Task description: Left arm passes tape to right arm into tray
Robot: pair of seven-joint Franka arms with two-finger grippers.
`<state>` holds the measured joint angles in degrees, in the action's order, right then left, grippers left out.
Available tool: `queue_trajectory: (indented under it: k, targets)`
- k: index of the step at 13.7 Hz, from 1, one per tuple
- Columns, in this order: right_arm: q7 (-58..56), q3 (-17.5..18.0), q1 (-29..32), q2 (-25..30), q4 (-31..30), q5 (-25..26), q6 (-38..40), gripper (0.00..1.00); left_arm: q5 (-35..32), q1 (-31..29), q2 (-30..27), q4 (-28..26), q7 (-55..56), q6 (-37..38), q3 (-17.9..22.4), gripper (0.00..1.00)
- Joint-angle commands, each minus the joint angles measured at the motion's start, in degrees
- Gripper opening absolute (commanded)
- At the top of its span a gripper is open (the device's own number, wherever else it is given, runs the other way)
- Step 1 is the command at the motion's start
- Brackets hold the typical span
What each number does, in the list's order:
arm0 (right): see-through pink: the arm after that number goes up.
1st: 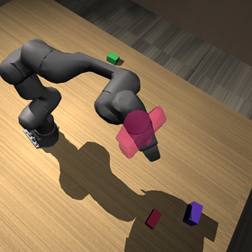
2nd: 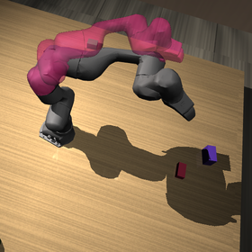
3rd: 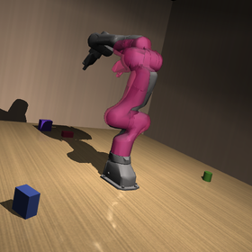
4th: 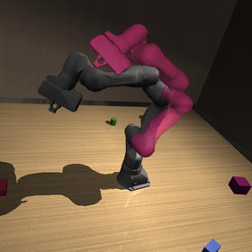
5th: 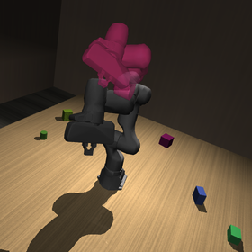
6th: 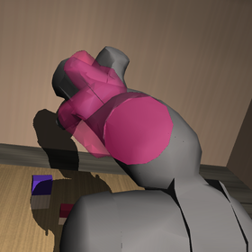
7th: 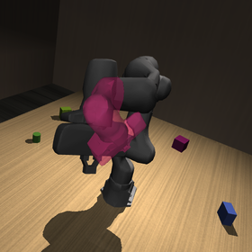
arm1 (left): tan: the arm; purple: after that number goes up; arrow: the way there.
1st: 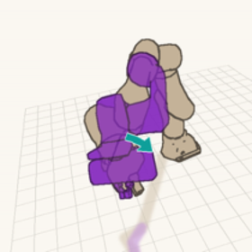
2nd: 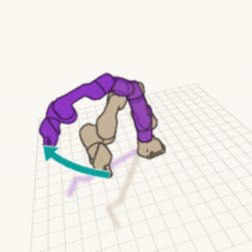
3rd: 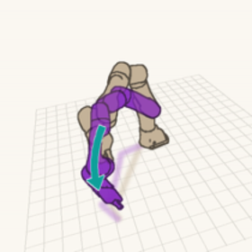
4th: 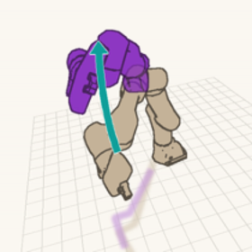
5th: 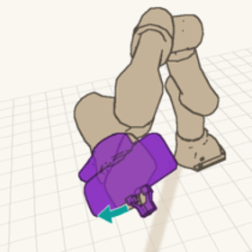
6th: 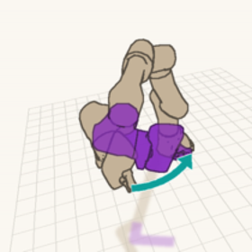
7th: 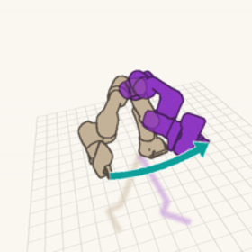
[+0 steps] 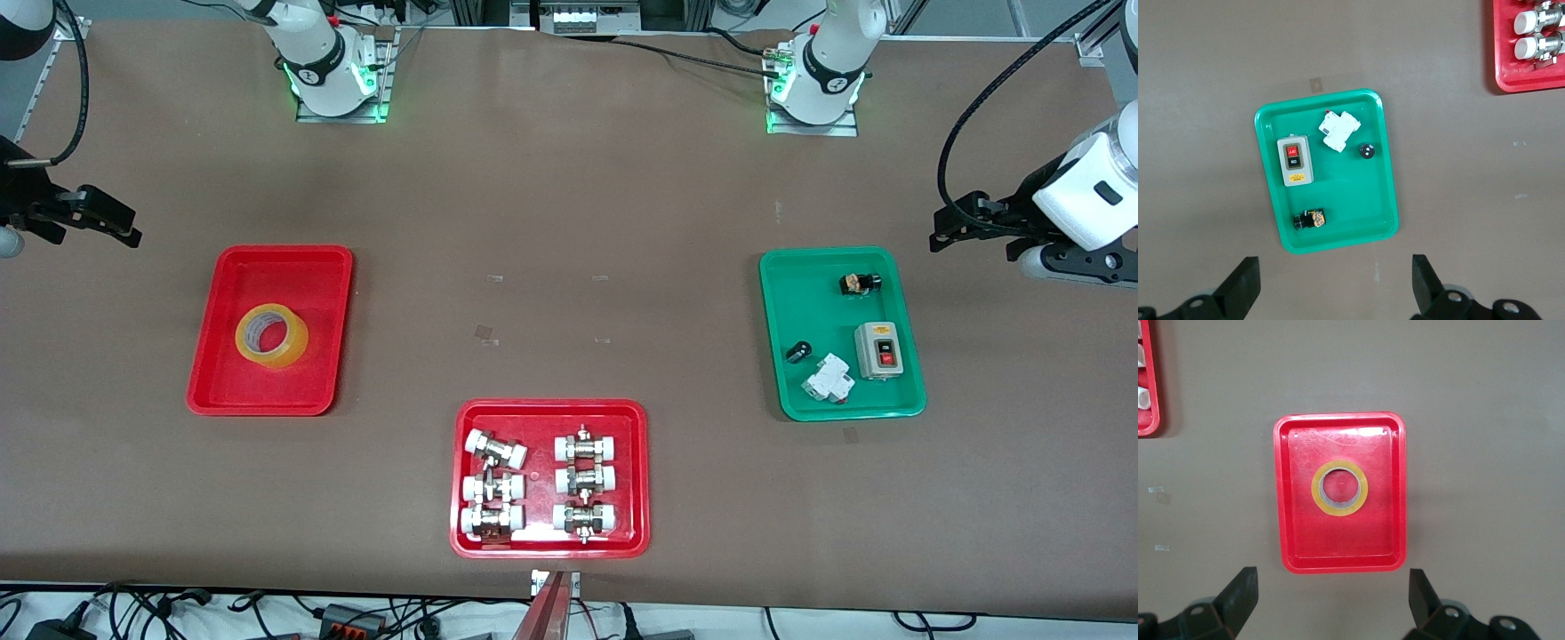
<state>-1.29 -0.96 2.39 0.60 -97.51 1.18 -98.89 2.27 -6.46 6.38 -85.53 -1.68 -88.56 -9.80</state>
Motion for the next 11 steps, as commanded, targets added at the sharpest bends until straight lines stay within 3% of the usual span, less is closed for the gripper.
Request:
queue_trajectory:
  k: [1,4,11]
  targets:
    - [-0.9,0.3,0.2,2.4,-2.0,-0.3,0.1,1.00,0.1,-0.7,-1.3,-1.4,-1.3,-0.8,-0.5,1.00]
    - [-0.9,0.4,0.2,4.7,-4.8,-0.3,-0.5,1.00,0.1,-0.7,-1.3,-1.4,-1.3,-0.8,-0.6,1.00]
    - [-1.0,0.6,0.2,4.7,-4.6,-0.3,0.3,1.00,-0.2,-0.6,-1.2,-1.4,-1.3,-0.8,-0.5,1.00]
